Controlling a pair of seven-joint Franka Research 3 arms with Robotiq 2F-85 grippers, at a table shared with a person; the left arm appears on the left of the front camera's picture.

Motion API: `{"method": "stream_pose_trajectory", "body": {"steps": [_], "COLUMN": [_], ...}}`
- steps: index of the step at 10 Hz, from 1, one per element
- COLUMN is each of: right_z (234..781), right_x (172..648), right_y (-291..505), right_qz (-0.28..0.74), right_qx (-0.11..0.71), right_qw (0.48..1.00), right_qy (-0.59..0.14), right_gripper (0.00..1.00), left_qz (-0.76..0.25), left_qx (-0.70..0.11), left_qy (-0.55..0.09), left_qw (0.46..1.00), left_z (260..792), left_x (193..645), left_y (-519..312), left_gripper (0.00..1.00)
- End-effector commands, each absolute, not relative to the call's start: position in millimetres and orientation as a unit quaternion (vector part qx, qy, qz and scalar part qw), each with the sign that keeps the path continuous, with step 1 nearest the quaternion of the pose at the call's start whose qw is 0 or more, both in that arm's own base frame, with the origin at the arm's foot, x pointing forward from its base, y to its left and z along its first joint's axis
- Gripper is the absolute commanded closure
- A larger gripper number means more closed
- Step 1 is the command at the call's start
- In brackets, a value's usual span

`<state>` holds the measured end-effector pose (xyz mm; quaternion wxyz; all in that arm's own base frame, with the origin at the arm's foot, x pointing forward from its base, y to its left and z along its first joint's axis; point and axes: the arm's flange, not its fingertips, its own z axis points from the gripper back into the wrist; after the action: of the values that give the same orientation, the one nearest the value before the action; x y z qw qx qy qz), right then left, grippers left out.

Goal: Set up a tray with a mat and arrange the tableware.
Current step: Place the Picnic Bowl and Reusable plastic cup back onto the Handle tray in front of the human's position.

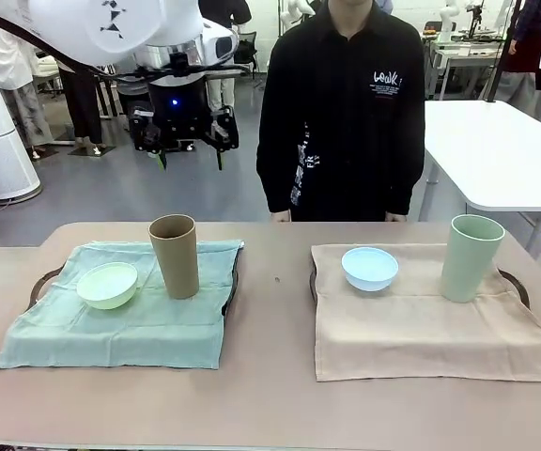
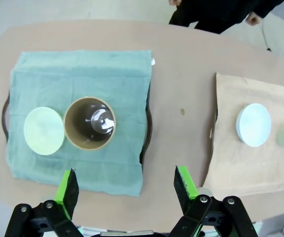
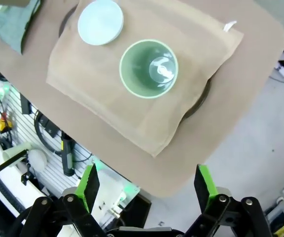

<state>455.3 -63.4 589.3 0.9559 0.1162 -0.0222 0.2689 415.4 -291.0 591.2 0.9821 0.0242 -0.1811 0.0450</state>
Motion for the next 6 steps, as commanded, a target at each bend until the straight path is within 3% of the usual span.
{"method": "stream_pose_trajectory", "body": {"steps": [1, 6], "right_z": [587.7, 587.7], "right_x": [460.3, 460.3], "right_y": [-63.5, -63.5], "right_qz": [0.263, 0.263], "right_qx": [0.105, 0.105], "right_qw": [0.959, 0.959], "right_qy": [-0.028, -0.028], "right_gripper": [0.0, 0.0], "left_qz": [0.04, 0.04], "left_qx": [0.021, 0.021], "left_qy": [-0.181, -0.181], "left_qw": [0.982, 0.982], "left_z": [591.0, 591.0], "left_x": [424.5, 424.5], "left_y": [-294.0, -294.0], "left_gripper": [0.0, 0.0]}}
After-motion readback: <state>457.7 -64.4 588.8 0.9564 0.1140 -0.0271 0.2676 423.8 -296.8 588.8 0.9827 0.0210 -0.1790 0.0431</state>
